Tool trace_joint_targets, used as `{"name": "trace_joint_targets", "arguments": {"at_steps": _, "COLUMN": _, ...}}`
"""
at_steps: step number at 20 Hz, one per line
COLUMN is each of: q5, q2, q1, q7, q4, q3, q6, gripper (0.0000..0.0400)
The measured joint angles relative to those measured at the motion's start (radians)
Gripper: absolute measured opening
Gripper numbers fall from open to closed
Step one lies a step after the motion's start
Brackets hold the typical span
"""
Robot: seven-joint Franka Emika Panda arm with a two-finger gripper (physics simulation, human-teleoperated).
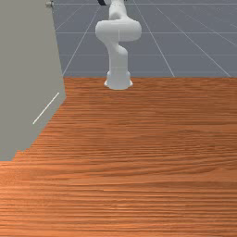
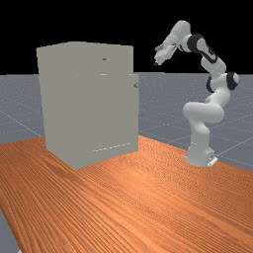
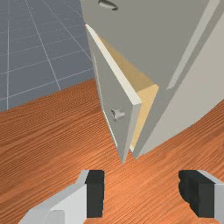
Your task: Open the cabinet door
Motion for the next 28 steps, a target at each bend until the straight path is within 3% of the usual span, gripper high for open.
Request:
{"name": "trace_joint_targets", "arguments": {"at_steps": 1, "q5": -0.044, "q2": 0.009, "q1": 0.008, "q7": 0.033, "q4": -0.037, "q3": -0.03, "q6": 0.14, "gripper": 0.0154}}
{"name": "trace_joint_targets", "arguments": {"at_steps": 3, "q5": -0.131, "q2": 0.029, "q1": 0.01, "q7": 0.101, "q4": -0.138, "q3": -0.083, "q6": 0.378, "gripper": 0.0057}}
{"name": "trace_joint_targets", "arguments": {"at_steps": 4, "q5": -0.162, "q2": 0.034, "q1": 0.006, "q7": 0.125, "q4": -0.189, "q3": -0.103, "q6": 0.453, "gripper": 0.0191}}
{"name": "trace_joint_targets", "arguments": {"at_steps": 5, "q5": -0.191, "q2": 0.038, "q1": 0.001, "q7": 0.146, "q4": -0.233, "q3": -0.121, "q6": 0.522, "gripper": 0.0273}}
{"name": "trace_joint_targets", "arguments": {"at_steps": 6, "q5": -0.221, "q2": 0.043, "q1": -0.006, "q7": 0.163, "q4": -0.261, "q3": -0.134, "q6": 0.582, "gripper": 0.0323}}
{"name": "trace_joint_targets", "arguments": {"at_steps": 8, "q5": -0.265, "q2": 0.047, "q1": -0.027, "q7": 0.177, "q4": -0.288, "q3": -0.15, "q6": 0.645, "gripper": 0.0372}}
{"name": "trace_joint_targets", "arguments": {"at_steps": 13, "q5": -0.319, "q2": 0.043, "q1": -0.062, "q7": 0.176, "q4": -0.308, "q3": -0.185, "q6": 0.704, "gripper": 0.0398}}
{"name": "trace_joint_targets", "arguments": {"at_steps": 16, "q5": -0.41, "q2": 0.068, "q1": -0.101, "q7": 0.232, "q4": -0.344, "q3": -0.272, "q6": 0.899, "gripper": 0.04}}
{"name": "trace_joint_targets", "arguments": {"at_steps": 20, "q5": -0.51, "q2": 0.105, "q1": -0.15, "q7": 0.296, "q4": -0.459, "q3": -0.322, "q6": 1.079, "gripper": 0.04}}
{"name": "trace_joint_targets", "arguments": {"at_steps": 25, "q5": -0.55, "q2": 0.126, "q1": -0.17, "q7": 0.327, "q4": -0.497, "q3": -0.333, "q6": 1.147, "gripper": 0.04}}
{"name": "trace_joint_targets", "arguments": {"at_steps": 28, "q5": -0.568, "q2": 0.168, "q1": -0.185, "q7": 0.391, "q4": -0.506, "q3": -0.281, "q6": 1.171, "gripper": 0.04}}
